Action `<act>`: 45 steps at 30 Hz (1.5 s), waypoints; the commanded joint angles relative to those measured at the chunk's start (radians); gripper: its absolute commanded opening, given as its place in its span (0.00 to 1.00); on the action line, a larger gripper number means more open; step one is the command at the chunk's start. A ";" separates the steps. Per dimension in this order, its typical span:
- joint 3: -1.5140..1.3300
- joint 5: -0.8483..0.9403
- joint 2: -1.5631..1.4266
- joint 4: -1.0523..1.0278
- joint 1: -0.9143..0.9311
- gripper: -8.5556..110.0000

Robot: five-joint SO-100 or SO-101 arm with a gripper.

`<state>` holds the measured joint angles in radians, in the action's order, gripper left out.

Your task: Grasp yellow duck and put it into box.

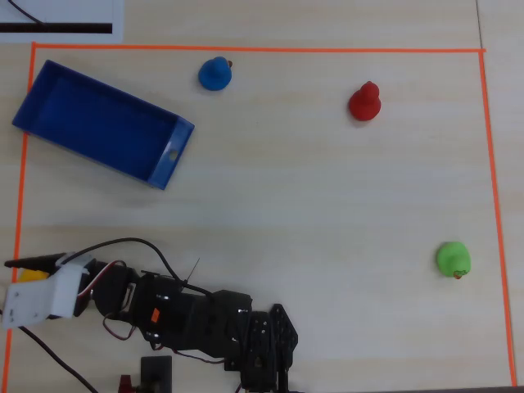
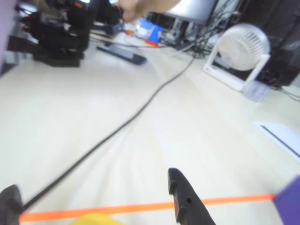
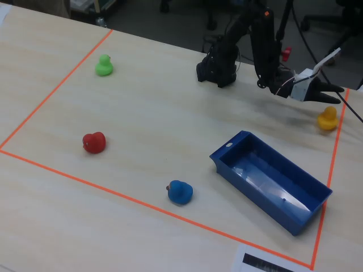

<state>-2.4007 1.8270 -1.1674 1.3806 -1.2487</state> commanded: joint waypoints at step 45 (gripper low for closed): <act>0.000 -0.196 0.133 0.083 -0.028 0.40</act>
<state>-2.4452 1.6337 -1.0354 1.4159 -1.2655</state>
